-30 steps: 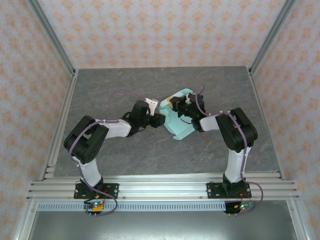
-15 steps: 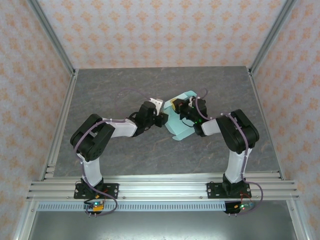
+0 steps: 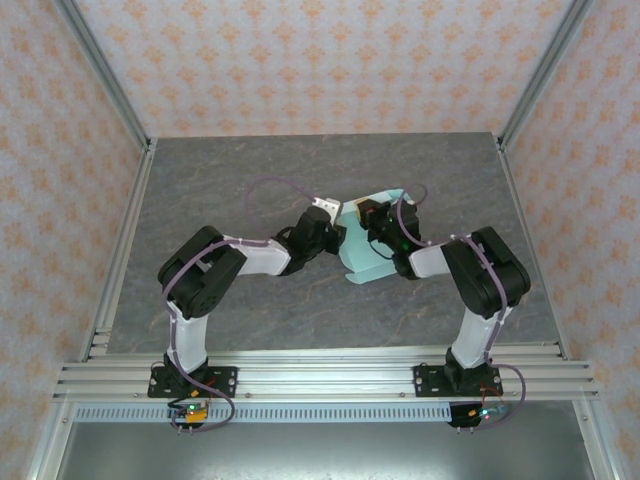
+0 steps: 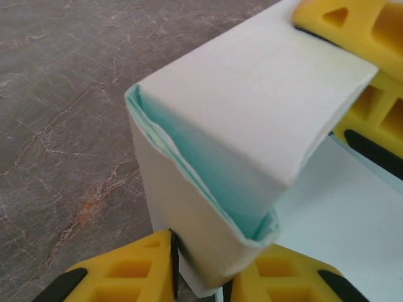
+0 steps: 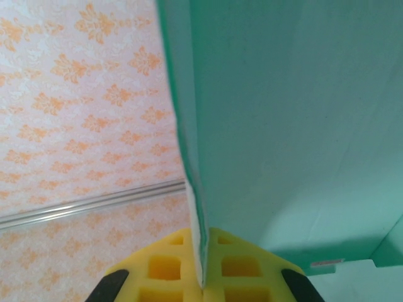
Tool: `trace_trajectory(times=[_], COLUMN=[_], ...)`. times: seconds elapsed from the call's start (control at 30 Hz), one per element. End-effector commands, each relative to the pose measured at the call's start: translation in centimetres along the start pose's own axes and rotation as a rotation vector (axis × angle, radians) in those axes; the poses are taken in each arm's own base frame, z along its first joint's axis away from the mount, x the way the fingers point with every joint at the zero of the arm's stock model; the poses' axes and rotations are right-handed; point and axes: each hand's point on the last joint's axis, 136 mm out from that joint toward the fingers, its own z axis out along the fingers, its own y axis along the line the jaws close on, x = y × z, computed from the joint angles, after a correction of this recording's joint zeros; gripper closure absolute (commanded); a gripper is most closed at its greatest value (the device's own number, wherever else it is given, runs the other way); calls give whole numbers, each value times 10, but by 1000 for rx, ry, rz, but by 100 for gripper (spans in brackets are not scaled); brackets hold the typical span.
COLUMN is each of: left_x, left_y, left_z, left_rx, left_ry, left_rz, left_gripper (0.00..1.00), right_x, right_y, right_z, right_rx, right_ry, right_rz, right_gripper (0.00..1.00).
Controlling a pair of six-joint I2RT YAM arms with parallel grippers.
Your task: Fold the paper box
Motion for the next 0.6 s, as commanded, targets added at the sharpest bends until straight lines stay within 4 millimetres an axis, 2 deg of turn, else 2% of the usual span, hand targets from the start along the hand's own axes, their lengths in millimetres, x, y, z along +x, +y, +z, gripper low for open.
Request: trace_trajectory(times=[0.0,0.03,0.1,0.17,0.33,0.57], left_x=[-18,-18,-19,-20,-20,-13], left_y=[-8,-6,-4,-3,10,18], left_z=[3,4,3,1,-7,-10], left_rx=[-14,-26,-37,-47,-122,-118], left_ry=[-70,-70,-66,-64,-60,-51], left_rz=[-19,-20,-21,0,48,103], left_gripper=[80,83,85,86,87,87], right_x=[22,22,22,22,23,24], right_y=[-19,-20,-19,-15,12,29], right_z=[-9,-11,-15,-22,-48,-101], right_rx=[62,65,63,61,67,171], right_ry=[50,49,49,45,48,41], right_rz=[-26,-31,-37,-56,-127,-307], right_gripper=[100,100,91,76,49,35])
